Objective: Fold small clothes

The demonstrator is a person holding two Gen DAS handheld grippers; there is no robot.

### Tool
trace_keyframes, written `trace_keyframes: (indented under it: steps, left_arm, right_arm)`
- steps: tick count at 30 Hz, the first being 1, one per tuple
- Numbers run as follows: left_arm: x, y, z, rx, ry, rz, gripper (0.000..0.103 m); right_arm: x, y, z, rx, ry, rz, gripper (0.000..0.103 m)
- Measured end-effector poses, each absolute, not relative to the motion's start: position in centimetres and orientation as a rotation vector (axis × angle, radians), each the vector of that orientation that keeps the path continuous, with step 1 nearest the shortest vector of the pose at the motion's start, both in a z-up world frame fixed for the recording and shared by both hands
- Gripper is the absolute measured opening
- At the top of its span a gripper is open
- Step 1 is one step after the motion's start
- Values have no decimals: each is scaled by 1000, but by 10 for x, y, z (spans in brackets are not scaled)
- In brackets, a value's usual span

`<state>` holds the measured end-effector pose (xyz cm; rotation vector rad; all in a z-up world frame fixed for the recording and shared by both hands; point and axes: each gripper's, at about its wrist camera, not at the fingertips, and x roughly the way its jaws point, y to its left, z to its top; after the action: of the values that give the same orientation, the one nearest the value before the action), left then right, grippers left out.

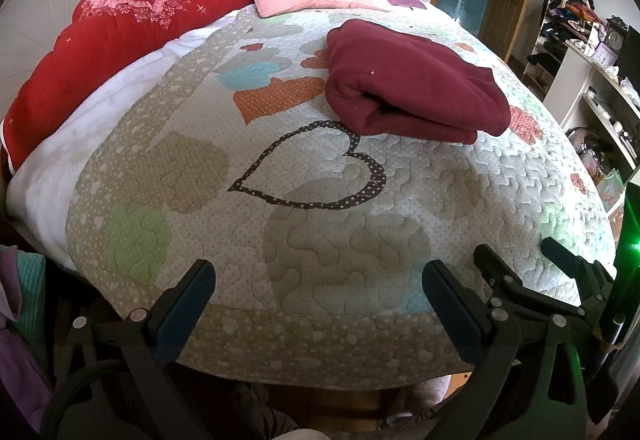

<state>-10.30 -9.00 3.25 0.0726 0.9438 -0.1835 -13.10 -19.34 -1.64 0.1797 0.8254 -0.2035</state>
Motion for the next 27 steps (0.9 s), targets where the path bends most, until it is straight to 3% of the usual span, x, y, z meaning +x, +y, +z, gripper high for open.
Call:
trace_keyframes:
  steps: [27]
  left_arm:
    - [-102,-87,26,47,966,-189,103]
  right_arm:
    - [-136,-199,-8,216,788,-234,95]
